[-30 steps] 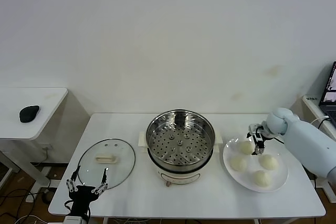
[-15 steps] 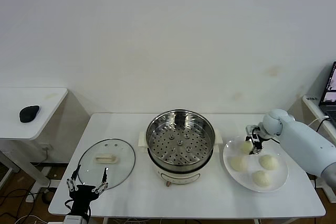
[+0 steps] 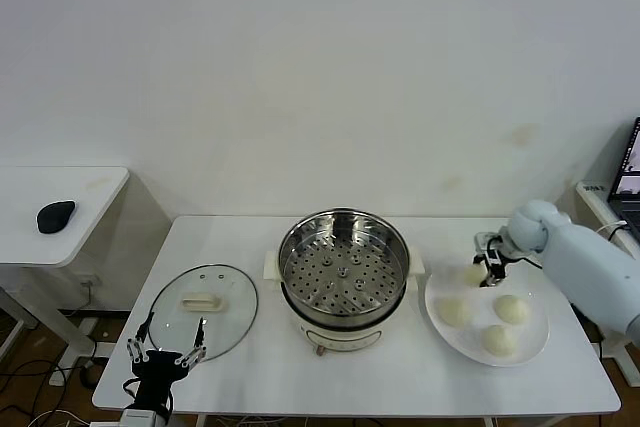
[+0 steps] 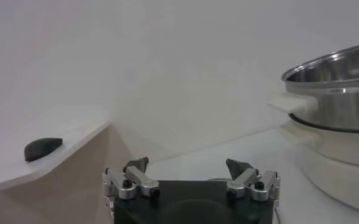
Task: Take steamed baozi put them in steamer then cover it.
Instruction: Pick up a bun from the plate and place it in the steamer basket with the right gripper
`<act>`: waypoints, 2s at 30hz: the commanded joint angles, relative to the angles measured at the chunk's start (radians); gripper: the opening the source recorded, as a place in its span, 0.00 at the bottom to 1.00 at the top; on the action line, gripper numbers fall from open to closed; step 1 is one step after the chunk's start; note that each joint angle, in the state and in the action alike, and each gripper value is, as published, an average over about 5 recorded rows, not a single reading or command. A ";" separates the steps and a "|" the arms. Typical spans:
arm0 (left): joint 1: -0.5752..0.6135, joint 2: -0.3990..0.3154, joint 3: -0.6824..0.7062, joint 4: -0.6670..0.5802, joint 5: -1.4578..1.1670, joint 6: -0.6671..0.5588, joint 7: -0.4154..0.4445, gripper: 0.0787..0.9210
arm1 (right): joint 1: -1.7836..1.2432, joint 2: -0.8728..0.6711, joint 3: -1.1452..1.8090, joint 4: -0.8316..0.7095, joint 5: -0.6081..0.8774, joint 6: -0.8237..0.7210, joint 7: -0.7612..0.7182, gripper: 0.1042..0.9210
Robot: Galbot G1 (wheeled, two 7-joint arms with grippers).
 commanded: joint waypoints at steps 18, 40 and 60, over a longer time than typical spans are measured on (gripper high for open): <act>0.003 0.021 -0.007 -0.010 -0.024 -0.002 0.001 0.88 | 0.657 0.198 -0.553 0.230 0.416 0.141 0.067 0.56; 0.001 -0.014 -0.030 0.026 -0.009 -0.006 0.000 0.88 | 0.465 0.517 -0.594 0.091 0.058 0.478 0.130 0.57; -0.006 -0.021 -0.043 0.021 -0.010 -0.004 0.001 0.88 | 0.353 0.542 -0.536 -0.062 -0.100 0.603 0.174 0.71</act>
